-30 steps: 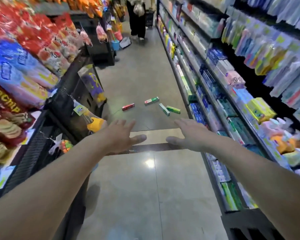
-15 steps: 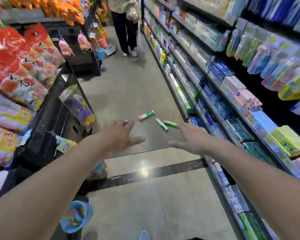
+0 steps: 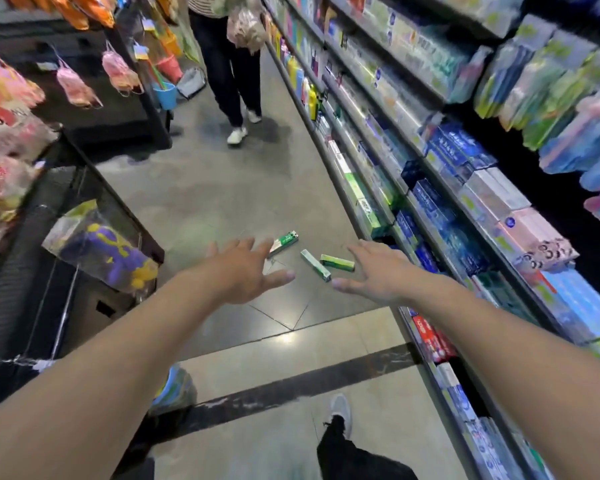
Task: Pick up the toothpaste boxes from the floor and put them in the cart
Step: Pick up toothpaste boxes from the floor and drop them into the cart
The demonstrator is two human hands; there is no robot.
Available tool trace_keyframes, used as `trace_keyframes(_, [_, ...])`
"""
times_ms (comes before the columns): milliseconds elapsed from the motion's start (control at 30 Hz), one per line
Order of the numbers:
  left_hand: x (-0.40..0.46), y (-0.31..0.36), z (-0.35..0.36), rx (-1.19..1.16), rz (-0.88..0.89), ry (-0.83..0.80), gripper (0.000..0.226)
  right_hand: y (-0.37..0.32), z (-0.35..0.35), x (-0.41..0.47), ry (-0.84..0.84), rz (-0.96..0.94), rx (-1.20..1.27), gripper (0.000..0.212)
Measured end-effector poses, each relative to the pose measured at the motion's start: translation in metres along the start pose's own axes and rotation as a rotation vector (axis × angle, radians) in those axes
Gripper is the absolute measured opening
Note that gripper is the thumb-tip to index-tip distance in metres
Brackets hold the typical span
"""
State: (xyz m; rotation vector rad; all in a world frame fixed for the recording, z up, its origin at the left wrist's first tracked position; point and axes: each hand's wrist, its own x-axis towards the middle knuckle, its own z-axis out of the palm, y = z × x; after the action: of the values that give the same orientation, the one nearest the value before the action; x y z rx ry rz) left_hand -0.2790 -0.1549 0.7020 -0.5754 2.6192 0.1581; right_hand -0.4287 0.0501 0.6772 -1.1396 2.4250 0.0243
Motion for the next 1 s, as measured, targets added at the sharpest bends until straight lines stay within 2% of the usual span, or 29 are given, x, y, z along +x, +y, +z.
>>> trace_keyframes(233, [0.136,-0.007,-0.048,-0.072,-0.019,-0.062,0.09,0.049,-0.047,0.128,-0.018,-0.007,-0.019,0.096])
trace_keyframes(400, [0.221,-0.019,-0.06,-0.038,0.051,-0.092,0.089,0.068,-0.055,0.204,-0.082,0.043,0.002,0.101])
trace_keyframes(667, [0.372,-0.036,-0.087,-0.035,0.146,-0.159,0.093,0.101,-0.077,0.306,-0.048,0.141,0.06,0.097])
trace_keyframes(833, [0.45,-0.025,-0.085,0.009,0.204,-0.194,0.093,0.133,-0.076,0.368,-0.07,0.194,0.102,0.099])
trace_keyframes(1000, [0.529,-0.011,-0.068,0.01,0.189,-0.233,0.094,0.174,-0.063,0.432,-0.113,0.197,0.099,0.096])
